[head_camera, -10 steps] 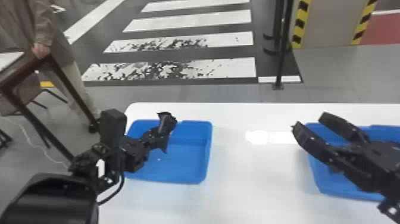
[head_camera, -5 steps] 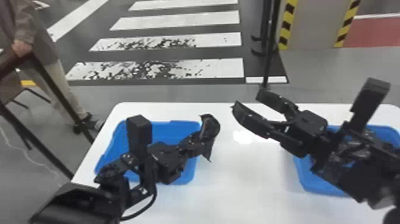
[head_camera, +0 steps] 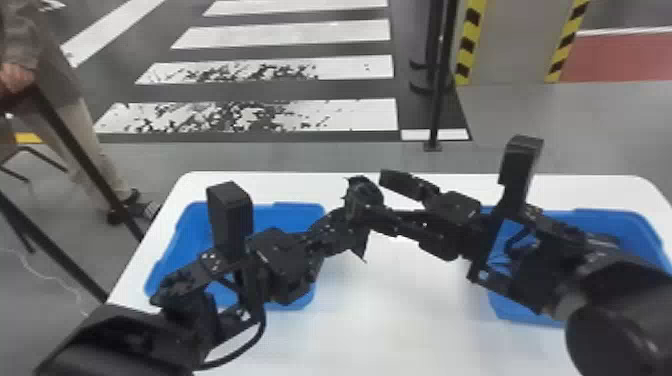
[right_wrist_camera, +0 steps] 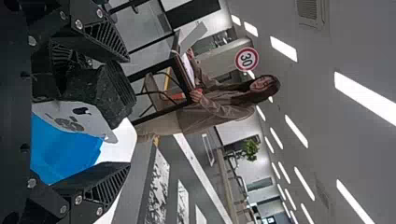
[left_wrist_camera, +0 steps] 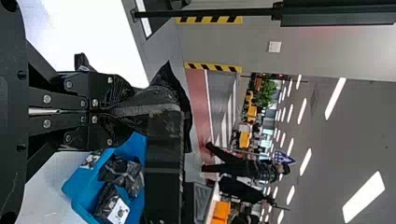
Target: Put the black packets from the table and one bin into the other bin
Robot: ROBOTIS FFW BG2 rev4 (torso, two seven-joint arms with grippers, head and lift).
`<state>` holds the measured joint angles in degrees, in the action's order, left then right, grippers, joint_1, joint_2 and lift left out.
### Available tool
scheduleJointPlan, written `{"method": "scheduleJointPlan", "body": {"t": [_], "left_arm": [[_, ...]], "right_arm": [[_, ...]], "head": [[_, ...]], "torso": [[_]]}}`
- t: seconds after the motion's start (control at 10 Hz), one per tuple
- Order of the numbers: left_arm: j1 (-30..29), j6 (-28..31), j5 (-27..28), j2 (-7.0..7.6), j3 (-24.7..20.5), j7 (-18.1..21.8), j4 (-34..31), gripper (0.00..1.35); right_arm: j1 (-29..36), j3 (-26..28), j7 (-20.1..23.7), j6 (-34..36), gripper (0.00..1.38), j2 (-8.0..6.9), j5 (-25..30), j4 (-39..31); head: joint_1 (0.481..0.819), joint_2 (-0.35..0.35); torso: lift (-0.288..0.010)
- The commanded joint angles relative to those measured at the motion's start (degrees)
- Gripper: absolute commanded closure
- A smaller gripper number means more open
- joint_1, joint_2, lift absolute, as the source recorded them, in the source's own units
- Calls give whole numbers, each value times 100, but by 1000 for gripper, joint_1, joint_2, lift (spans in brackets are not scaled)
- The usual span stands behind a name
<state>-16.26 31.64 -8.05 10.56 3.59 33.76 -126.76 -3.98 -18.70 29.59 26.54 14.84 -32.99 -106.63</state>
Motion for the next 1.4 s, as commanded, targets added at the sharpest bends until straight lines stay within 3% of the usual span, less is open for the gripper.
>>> {"method": "scheduleJointPlan", "body": {"t": [0.0,0.1,0.2,0.7,0.8,1.0,1.1,1.3], "left_arm": [[9,-14,5,8,30,-1,-30,1207],[23,0,28,16,53,-10,-30,1207],[9,28,85,16,41,-19,-30,1207],[-47,-99,188,16,-61,-45,-30,1207],[-75,-239,177,16,-73,-54,-16,1108],[-131,-492,188,8,-96,-54,-16,265],[-131,-521,188,8,-107,-54,-16,45],[-159,-507,223,8,-153,-54,-16,116]], "right_arm": [[-207,-164,65,-109,415,19,-26,320],[-250,-209,100,-193,915,27,-72,363],[-236,-221,82,-235,1296,19,-186,334],[-179,-244,21,-53,1280,27,-209,222],[-179,-244,12,-95,1279,27,-198,222],[-137,-198,-5,-249,1279,27,-243,250],[-137,-141,-14,-320,1280,27,-243,250],[-81,65,-58,-432,1280,27,-243,194]], "head": [[695,129],[695,133],[695,134],[695,158],[695,161],[695,160],[695,157],[695,149]], "torso": [[-110],[-110],[-110],[-110],[-110],[-110],[-110],[-110]]}}
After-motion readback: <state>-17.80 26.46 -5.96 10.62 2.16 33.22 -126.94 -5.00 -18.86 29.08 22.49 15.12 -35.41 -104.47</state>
